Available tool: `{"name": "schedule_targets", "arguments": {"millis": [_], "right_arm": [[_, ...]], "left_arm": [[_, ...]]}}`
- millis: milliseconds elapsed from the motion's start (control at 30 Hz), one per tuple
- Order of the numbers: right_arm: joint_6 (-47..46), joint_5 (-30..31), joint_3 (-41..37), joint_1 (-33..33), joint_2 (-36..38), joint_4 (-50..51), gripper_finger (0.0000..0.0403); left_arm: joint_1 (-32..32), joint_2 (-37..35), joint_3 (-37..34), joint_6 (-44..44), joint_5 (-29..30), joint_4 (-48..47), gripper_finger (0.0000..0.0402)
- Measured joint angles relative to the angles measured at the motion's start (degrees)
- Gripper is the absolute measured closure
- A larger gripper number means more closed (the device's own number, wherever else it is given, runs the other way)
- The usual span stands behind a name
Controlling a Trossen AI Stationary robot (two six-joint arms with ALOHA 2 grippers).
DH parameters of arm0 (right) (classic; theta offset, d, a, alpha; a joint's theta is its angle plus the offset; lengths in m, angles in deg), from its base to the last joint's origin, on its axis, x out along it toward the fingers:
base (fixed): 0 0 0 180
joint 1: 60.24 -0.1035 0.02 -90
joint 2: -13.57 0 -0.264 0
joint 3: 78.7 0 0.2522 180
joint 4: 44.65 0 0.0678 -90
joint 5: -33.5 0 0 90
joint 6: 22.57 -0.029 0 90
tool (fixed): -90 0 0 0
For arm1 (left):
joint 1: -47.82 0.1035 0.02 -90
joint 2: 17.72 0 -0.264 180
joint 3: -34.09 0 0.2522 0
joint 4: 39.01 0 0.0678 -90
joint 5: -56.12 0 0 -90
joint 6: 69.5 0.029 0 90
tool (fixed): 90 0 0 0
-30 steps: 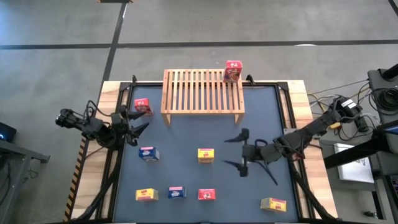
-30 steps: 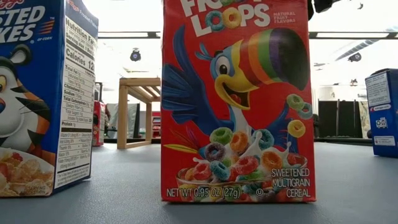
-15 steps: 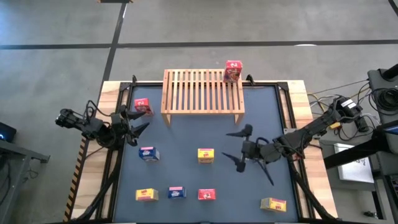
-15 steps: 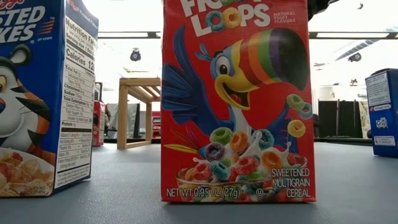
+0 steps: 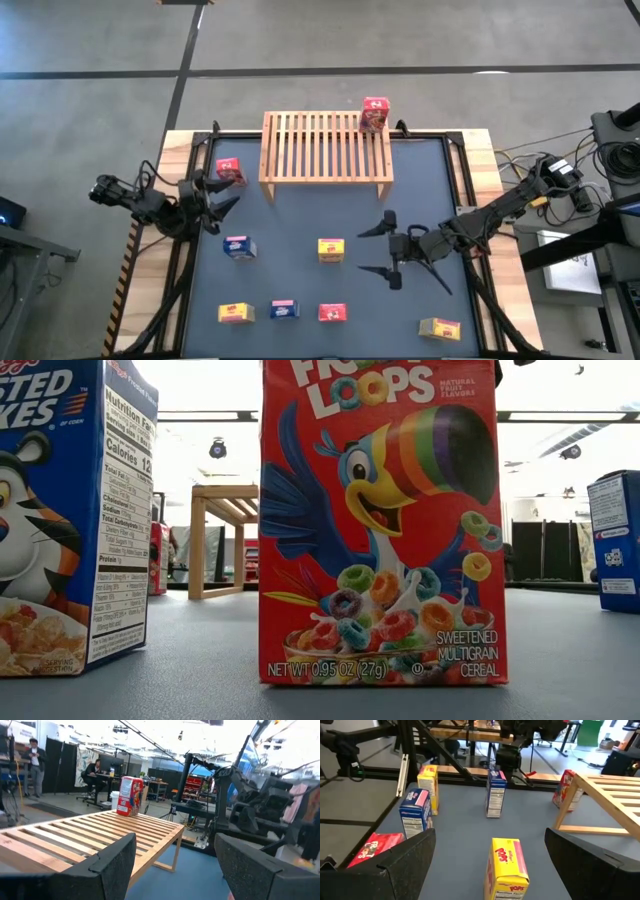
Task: Stack cereal on shelf
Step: Put the bottom red cereal box on the shelf aligned with the other red cereal box
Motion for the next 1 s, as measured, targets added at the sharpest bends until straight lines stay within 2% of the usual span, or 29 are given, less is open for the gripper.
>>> {"name": "schedule_targets", "arguments": {"millis": [100,167,233,367,400,567,700,867,933,1000], "right_arm": [[0.58,0.01,0.0,0.0,0.0,-0.34,0.0039],[0.58,0.01,0.0,0.0,0.0,-0.34,0.0039],[0.63,0.03,0.0,0.0,0.0,-0.38,0.0039],[1.22,0.12,0.0,0.0,0.0,-0.38,0.0039],[1.43,0.31,0.0,0.0,0.0,-0.38,0.0039],[2.92,0.47,0.0,0.09,0.0,-0.45,0.0039],[4.78,0.49,0.01,0.09,0.0,-0.58,0.0039],[6.94,0.51,0.0,0.09,0.62,-0.34,0.0039],[7.06,1.15,0.0,0.09,1.45,-0.33,0.0039],[7.47,4.03,0.02,0.07,2.68,0.19,0.0039]], "left_arm": [[-0.02,0.0,0.0,-4.39,-0.14,0.91,0.0148],[0.0,-0.02,0.0,-7.81,-2.38,1.14,0.0148],[0.0,-0.01,0.0,-7.89,-7.44,1.94,0.0148],[-0.09,0.68,0.0,-6.79,-23.36,5.39,0.0148],[-0.06,1.08,0.0,-7.01,-25.11,7.51,0.0148],[-0.04,5.99,0.0,-5.63,-27.26,17.67,0.0148],[-0.06,15.54,0.01,-4.26,-27.45,24.81,0.0148],[-0.06,33.14,1.37,-2.72,-27.43,39.58,0.0148],[-0.14,39.43,5.04,-2.01,-27.99,38.79,0.0148],[-0.15,45.04,10.04,-0.34,-30.79,33.54,0.0148]]}}
